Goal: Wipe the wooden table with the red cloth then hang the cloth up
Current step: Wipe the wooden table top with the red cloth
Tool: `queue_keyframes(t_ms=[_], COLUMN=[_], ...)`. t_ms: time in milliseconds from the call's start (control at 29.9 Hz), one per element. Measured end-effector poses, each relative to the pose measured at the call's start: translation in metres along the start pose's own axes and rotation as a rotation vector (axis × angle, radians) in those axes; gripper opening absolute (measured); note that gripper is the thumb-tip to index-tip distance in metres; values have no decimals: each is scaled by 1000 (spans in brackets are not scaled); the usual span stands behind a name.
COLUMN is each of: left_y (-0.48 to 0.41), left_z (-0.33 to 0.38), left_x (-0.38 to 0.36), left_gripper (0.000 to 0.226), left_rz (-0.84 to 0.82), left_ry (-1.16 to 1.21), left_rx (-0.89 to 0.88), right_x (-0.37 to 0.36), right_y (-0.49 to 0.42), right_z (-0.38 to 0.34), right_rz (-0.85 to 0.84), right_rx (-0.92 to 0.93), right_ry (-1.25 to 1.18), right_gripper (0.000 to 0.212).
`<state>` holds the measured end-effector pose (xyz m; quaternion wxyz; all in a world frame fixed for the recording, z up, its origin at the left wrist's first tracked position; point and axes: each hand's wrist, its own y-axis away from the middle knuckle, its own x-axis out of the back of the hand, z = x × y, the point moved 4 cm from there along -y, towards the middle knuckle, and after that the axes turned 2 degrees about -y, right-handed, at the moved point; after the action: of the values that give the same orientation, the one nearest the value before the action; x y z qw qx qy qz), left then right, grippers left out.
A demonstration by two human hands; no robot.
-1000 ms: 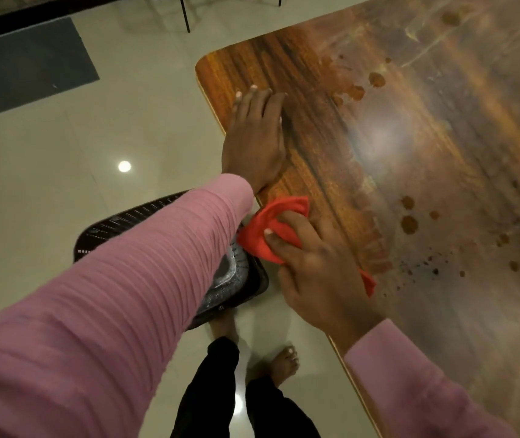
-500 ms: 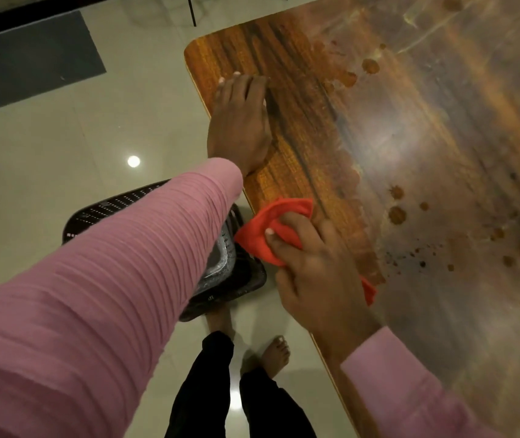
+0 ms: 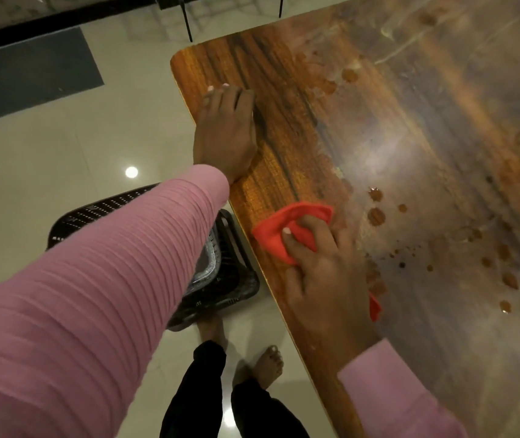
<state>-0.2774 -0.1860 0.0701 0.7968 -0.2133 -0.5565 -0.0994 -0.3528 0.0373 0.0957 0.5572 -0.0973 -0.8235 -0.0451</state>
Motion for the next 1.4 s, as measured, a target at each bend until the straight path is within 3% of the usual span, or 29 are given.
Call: queue_keyframes(t_ms=[167,368,668,735,869,936,1136,1203,1404], left_y=[51,94,99,101,101,101,103,103,103], left_z=[34,60,65,64,63,62,64,64,63], left_x=[11,6,4,3,4,4,5,5,2], left_gripper=[39,42,42,41,41,42,43,43,41], left_rz=[7,-52,-22,-3,44,61,58,59,76], left_ry=[71,205,181,215,257,256,239,232,207], left_rx=[-57,-3,-19,5,33,41,26,22,9], right_x=[7,21,2,9,23,20,1,4,24], right_y=[8,-5,90,83,61,62,107,112,80], right_z=[22,59,11,29,65,58,1,9,64], right_rz=[-23,7,-138,-76,53,75,-98,-126,52], right_rx=[59,-174,187,127,-165,-195,172,214,-126], right_ry=[2,43,-73,-17,34,37,-71,-102,3], right_gripper=[43,50,41,40,42,42,42,41,42])
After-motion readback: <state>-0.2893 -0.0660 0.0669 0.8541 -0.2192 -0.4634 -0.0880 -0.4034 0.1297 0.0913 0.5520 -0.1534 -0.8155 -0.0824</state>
